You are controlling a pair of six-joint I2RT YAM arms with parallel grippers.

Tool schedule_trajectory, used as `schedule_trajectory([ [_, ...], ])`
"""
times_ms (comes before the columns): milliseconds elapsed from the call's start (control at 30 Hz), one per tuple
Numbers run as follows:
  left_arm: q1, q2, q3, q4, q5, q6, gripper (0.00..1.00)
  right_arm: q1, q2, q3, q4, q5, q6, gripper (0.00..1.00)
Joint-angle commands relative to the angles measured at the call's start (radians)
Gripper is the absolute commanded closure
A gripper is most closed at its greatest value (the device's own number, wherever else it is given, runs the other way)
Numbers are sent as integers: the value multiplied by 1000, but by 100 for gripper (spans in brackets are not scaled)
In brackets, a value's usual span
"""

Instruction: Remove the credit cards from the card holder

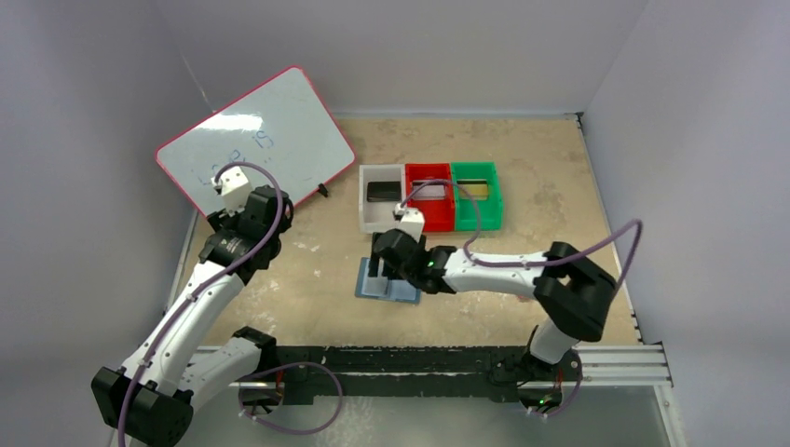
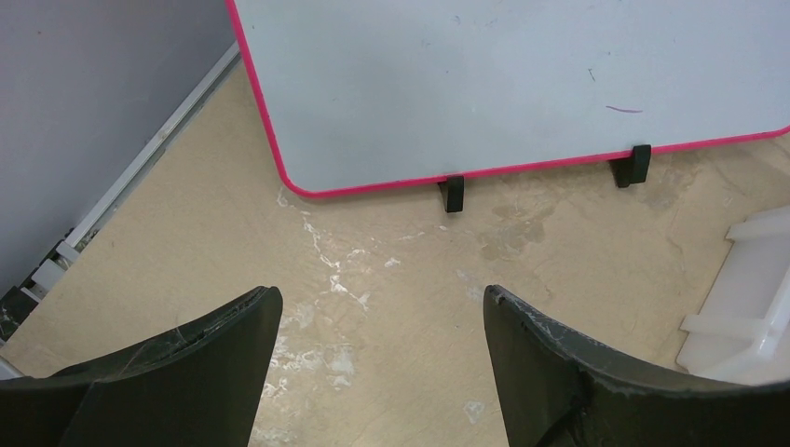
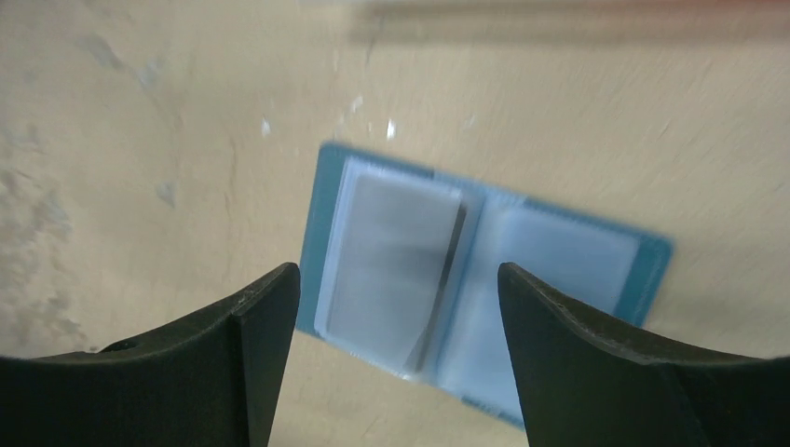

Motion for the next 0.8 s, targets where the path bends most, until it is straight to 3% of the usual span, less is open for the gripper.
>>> schedule_trajectory([
  [0, 6, 3, 4, 22, -3, 14, 21, 95, 84, 134, -216, 181, 269, 23],
  [200, 5, 5, 5, 22, -6, 13, 21, 137, 201, 233, -351, 224, 339, 27],
  [700, 6, 8, 4, 20, -9, 13, 21, 137, 290, 275, -345, 186, 265, 35],
  [767, 6, 9, 4, 20, -9, 13, 21, 138, 295, 273, -341, 182, 256, 42],
])
